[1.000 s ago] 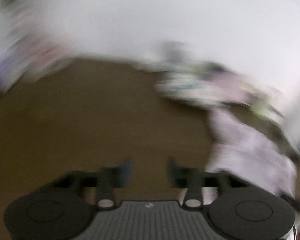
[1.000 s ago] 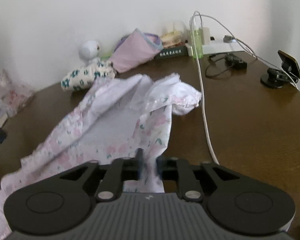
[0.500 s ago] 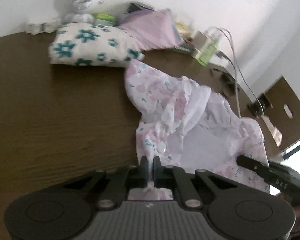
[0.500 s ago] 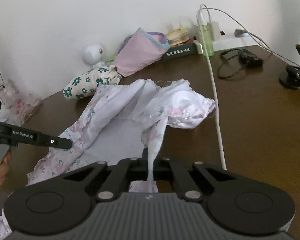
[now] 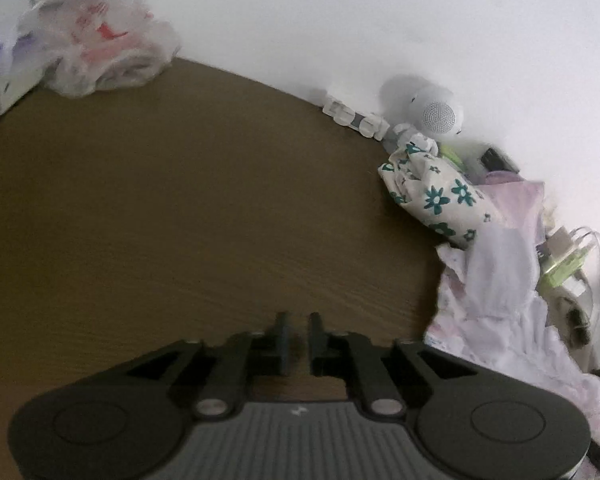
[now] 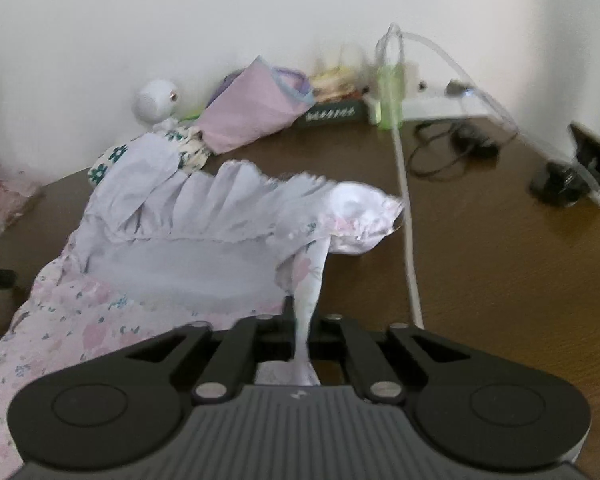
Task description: Fold clothes
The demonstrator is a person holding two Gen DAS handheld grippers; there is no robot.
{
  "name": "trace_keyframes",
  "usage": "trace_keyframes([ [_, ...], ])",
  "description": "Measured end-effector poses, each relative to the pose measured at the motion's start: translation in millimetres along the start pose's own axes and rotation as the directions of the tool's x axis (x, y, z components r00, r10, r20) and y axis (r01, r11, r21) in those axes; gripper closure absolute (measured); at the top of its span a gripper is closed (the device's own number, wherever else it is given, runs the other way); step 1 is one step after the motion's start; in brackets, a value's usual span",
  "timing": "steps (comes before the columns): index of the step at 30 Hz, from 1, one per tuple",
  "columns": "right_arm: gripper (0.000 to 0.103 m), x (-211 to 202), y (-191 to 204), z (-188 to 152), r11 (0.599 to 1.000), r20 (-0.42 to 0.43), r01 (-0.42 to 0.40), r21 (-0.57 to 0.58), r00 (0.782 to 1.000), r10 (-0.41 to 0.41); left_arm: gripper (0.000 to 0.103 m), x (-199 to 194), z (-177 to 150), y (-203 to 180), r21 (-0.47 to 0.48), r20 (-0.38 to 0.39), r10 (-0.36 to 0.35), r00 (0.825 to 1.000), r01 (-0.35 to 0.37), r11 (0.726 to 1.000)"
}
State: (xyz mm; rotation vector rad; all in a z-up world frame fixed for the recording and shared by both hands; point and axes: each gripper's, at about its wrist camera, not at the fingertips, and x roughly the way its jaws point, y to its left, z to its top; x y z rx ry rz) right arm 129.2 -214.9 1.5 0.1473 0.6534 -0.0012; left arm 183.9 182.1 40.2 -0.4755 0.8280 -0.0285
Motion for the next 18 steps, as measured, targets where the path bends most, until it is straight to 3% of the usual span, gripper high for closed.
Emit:
trace_keyframes([
  [1, 0.085, -9.2, 2.9, -0.1, 1.000, 0.027, 0.025, -0.019, 0.999, -0.025, 0.075, -8.1, -4.5, -4.2, 0.016, -0.008, -0.055, 0.998, 0.055, 0.998],
  [2, 0.073, -22.0, 5.3, -0.5, 0.999, 0.064, 0.040, -0.034, 0.997, -0.038, 0.054, -12.5, -11.8, -14.0, 0.059, -0.021, -0.094, 0.995, 0.095, 0.994],
  [4, 0.067, -47.8, 10.2, -3.6, 0.998, 0.112, 0.017, -0.059, 0.994, -0.010, 0.034, -18.7, -27.8, -36.7, 0.156, -0.055, -0.156, 0.986, 0.163, 0.974],
  [5, 0.067, -59.3, 13.4, -6.4, 0.997, 0.119, -0.016, -0.074, 0.993, 0.024, 0.033, -21.8, -35.8, -48.0, 0.202, -0.074, -0.185, 0.980, 0.197, 0.959],
  [7, 0.067, -75.4, 22.8, -16.0, 0.986, 0.082, -0.115, -0.124, 0.989, 0.126, 0.033, -17.1, -50.2, -69.1, 0.298, -0.087, -0.144, 0.986, 0.163, 0.940],
  [9, 0.067, -90.5, 34.4, -32.9, 0.956, 0.012, -0.220, -0.196, 0.974, 0.227, 0.041, -5.3, -59.3, -78.9, 0.320, -0.105, -0.088, 0.990, 0.118, 0.940],
  [11, 0.067, -105.1, 43.5, -50.0, 0.926, -0.034, -0.287, -0.247, 0.957, 0.287, 0.103, 1.6, -62.0, -79.0, 0.321, -0.093, -0.064, 0.994, 0.091, 0.943],
  [15, 0.068, -128.0, 57.9, -79.8, 0.858, -0.141, -0.402, -0.320, 0.916, 0.376, 0.101, -24.8, -80.9, -62.3, 0.261, -0.004, 0.050, 0.999, -0.047, 0.964],
  [18, 0.070, -134.9, 71.9, -104.7, 0.813, -0.218, -0.445, -0.377, 0.895, 0.389, 0.102, -46.5, -95.8, -49.0, 0.204, 0.061, 0.143, 0.988, -0.152, 0.967],
])
